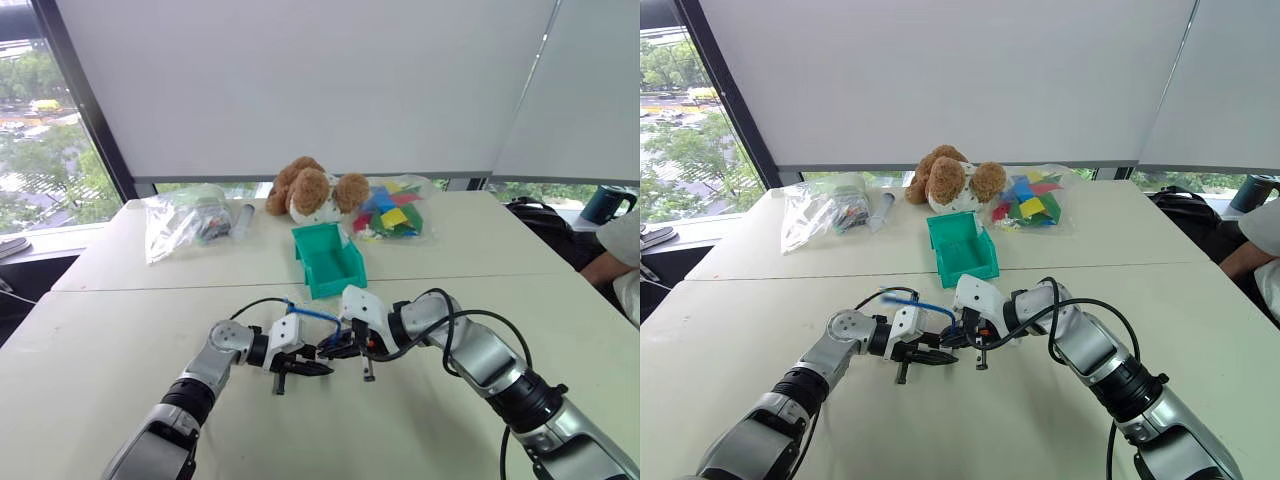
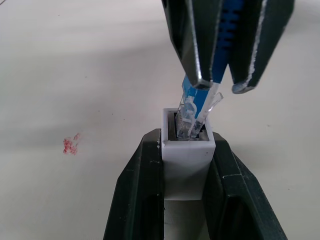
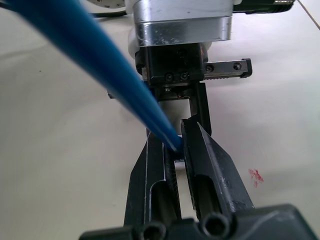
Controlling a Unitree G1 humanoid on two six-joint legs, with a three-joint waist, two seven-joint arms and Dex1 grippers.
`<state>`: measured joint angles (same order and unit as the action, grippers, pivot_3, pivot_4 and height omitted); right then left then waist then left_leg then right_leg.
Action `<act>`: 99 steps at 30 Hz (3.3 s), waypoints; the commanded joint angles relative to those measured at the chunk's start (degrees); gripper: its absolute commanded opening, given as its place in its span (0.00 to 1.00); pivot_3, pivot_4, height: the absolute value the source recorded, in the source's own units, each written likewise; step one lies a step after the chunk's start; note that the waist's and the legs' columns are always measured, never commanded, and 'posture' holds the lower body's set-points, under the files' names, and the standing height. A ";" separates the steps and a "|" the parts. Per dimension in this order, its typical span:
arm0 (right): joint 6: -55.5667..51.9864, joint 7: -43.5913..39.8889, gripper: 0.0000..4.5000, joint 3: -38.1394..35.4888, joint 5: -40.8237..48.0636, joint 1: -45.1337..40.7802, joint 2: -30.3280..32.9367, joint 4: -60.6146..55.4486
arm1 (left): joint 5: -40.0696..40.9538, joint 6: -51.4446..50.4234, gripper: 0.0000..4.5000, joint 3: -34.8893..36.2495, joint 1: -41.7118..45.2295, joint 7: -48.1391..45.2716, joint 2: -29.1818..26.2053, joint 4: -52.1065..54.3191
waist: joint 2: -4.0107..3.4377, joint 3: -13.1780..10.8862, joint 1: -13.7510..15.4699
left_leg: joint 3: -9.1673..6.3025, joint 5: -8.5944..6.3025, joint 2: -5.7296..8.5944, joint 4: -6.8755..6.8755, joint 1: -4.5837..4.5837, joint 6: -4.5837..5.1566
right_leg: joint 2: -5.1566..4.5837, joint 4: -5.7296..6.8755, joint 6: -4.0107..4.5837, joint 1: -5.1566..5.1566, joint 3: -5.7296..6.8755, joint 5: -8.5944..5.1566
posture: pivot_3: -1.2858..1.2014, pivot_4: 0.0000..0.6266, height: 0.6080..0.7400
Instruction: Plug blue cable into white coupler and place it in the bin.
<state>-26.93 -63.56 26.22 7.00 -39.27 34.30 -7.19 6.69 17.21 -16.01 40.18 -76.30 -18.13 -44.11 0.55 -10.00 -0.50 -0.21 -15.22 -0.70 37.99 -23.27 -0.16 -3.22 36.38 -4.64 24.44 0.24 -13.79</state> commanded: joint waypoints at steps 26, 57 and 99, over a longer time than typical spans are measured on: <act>13.61 -6.36 0.00 12.02 -16.43 0.84 -10.44 29.34 | -0.03 -2.43 0.09 2.36 -2.11 0.74 -0.48 4.31 | 0.20 1.31 -0.77 | -0.01 -0.15 -0.14 -0.71 2.05 0.22 | 0.05 -0.11 0.35 -1.65 -0.04 -0.22 | 0.52 0.24 1.00; -8.79 -5.71 0.00 -12.53 1.56 -10.06 -9.82 17.10 | 6.58 -18.44 0.99 12.33 -13.70 5.71 -14.51 26.38 | -0.34 1.68 -0.81 | -0.10 -0.15 -0.89 -1.67 1.82 0.20 | 0.45 -0.07 1.39 -0.85 -0.06 -0.78 | 0.52 0.24 1.00; -9.80 2.50 1.00 -25.10 1.27 -20.37 -1.59 26.67 | 19.76 -42.11 1.00 22.82 -23.75 20.46 -17.63 49.20 | -0.22 -0.01 -0.13 | -0.06 -0.11 -0.90 -1.02 0.63 0.13 | 0.49 0.61 1.28 0.24 -0.02 -0.65 | 0.52 0.24 1.00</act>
<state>-31.51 -59.14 1.75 5.09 -61.97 31.23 30.66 24.51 -23.85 4.40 15.82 -56.23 -34.97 2.44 0.33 -10.02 -0.63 -0.26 -15.33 -1.60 36.99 -22.64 -0.02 -2.74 37.01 -3.37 24.69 0.21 -14.44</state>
